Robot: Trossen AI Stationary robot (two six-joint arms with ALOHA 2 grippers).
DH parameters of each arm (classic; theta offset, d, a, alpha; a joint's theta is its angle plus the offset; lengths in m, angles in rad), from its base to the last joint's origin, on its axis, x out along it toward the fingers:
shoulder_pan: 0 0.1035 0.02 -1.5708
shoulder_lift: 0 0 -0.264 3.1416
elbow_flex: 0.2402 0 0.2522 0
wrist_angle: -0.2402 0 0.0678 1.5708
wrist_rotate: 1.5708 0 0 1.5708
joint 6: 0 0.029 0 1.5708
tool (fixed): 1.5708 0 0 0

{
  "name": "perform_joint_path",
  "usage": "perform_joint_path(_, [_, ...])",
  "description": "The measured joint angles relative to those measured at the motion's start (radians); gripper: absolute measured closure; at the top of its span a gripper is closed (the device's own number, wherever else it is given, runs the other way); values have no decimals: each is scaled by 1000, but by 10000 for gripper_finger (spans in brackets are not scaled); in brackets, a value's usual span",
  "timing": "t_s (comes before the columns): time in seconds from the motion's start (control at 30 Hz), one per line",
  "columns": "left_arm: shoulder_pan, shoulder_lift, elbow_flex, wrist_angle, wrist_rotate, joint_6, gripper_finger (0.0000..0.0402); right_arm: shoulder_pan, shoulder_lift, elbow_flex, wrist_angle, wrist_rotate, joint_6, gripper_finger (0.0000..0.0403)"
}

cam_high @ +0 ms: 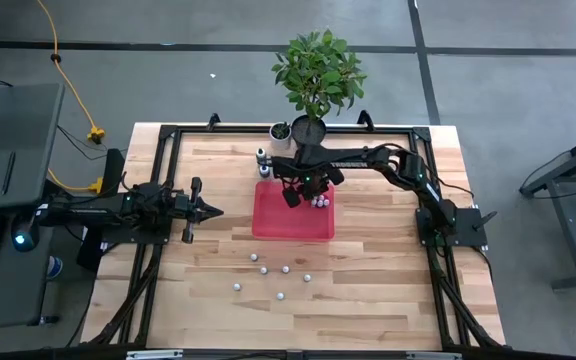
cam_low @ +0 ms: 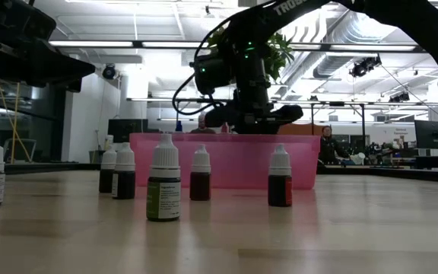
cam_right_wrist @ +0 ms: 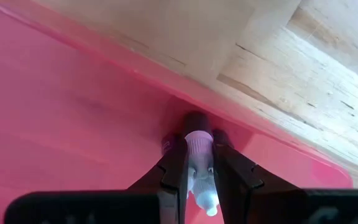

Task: Pick & Place food coloring
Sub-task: Put the small black food coloring bottle into the pink container, then put the small red food coloring bottle into the pink container

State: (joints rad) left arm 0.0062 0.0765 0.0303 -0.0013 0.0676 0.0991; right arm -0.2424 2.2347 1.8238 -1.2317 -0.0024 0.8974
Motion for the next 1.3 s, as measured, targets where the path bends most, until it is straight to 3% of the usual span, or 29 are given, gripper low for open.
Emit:
perform_joint_path(0.53, [0, 0, 0, 0, 0, 0, 401, -6, -5, -4, 7, 4, -46, 340])
perform_joint_path(1.3, [0, 0, 0, 0, 0, 0, 401, -8, -43, -7, 2, 66, -51, 267])
